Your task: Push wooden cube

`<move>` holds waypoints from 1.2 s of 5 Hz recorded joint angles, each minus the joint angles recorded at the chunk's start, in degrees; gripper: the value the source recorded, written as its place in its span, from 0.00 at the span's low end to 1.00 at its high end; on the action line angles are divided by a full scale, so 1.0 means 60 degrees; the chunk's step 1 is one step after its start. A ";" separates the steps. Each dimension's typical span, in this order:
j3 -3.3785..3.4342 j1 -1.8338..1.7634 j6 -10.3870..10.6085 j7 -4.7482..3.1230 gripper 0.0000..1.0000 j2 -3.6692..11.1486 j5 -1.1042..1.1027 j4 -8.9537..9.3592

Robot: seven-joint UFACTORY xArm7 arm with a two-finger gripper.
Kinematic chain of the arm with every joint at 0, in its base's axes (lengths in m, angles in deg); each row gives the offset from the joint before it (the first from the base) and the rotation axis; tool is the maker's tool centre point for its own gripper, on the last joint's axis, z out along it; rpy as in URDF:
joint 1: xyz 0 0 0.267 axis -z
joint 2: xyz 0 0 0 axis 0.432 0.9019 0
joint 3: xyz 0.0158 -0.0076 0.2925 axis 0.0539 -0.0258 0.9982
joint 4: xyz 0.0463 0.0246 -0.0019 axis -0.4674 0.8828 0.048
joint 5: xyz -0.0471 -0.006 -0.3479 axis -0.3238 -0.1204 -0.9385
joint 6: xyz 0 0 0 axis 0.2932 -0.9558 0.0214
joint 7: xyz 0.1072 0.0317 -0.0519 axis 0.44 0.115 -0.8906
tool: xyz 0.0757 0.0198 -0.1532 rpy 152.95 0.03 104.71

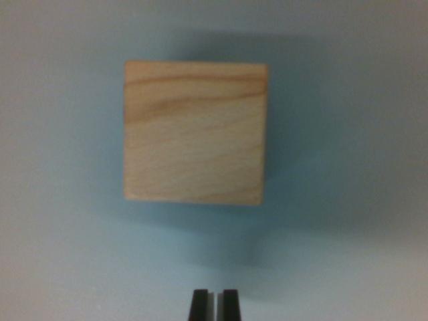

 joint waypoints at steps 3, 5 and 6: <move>0.0046 -0.0040 0.0246 0.0062 0.00 0.0084 -0.0013 0.0170; 0.0054 -0.0046 0.0285 0.0071 0.00 0.0098 -0.0015 0.0197; 0.0054 -0.0046 0.0285 0.0071 0.00 0.0098 -0.0015 0.0197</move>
